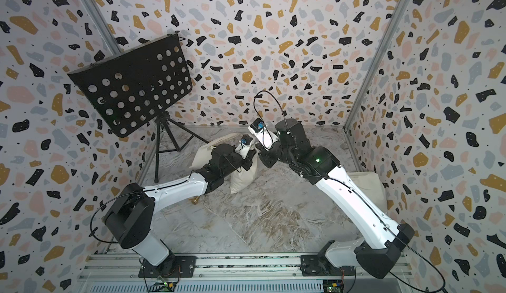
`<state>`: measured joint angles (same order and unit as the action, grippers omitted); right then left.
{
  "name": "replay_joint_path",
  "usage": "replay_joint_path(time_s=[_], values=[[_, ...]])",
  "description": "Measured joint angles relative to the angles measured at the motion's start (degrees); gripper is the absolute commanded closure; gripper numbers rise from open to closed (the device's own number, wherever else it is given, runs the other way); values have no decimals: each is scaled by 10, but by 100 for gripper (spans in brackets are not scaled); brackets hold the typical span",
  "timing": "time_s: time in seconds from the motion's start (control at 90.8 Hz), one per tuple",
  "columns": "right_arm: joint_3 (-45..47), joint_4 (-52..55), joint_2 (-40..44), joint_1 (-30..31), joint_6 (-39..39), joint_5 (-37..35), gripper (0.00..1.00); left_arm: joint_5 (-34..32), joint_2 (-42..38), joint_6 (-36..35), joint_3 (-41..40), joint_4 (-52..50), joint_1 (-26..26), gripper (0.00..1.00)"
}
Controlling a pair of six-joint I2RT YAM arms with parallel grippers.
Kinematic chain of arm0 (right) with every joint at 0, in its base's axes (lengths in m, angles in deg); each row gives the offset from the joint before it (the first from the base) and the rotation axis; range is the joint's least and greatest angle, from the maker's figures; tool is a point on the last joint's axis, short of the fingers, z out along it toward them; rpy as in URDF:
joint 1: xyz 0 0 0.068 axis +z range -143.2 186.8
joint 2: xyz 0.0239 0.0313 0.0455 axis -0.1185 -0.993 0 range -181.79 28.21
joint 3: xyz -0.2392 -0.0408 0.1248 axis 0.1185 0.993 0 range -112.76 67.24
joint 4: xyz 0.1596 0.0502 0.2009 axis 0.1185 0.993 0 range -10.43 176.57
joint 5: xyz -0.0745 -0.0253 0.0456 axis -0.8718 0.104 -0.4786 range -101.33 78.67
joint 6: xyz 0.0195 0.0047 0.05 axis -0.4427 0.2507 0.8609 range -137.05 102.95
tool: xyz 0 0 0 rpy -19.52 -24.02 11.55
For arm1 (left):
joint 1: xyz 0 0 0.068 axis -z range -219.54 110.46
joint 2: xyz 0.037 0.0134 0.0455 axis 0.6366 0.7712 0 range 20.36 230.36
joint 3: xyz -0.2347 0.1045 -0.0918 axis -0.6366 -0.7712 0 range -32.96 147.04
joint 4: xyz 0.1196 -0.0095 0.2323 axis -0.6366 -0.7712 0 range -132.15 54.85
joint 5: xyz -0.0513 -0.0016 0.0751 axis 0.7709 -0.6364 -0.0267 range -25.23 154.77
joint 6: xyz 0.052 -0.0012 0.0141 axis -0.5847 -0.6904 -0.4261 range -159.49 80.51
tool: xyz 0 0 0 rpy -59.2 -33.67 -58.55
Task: Close the soil bag
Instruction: Frap the soil bag at the center of the board.
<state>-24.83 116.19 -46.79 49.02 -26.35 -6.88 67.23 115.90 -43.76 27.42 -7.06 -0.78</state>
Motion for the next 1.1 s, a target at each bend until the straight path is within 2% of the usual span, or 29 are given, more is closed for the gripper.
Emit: replay_joint_path(time_s=[0.088, 0.242, 0.308, 0.407, 0.595, 0.793, 0.947, 1.101], values=[[1, 3, 12, -1, -4, -7, 100, 7, -8, 12, -11, 18, 0, 45], [1, 1, 24, 3, -12, 9, 100, 29, -73, 18, -56, -1, -3, 23], [0, -5, 24, 6, -14, 25, 100, 33, -104, 12, -66, -32, -5, 17], [-10, -11, 13, 8, -15, 52, 100, 43, -155, 4, -80, -87, -9, 14], [-56, -14, -26, 9, -15, 94, 100, 71, -238, -16, -67, -188, -8, 14], [-67, -7, -39, 9, -17, 121, 100, 115, -274, -24, -10, -233, -8, 18], [-67, -6, -39, 9, -17, 134, 100, 144, -279, -24, 21, -243, -8, 34], [-67, -5, -39, 10, -17, 144, 100, 159, -265, -23, 56, -268, -8, 57]])
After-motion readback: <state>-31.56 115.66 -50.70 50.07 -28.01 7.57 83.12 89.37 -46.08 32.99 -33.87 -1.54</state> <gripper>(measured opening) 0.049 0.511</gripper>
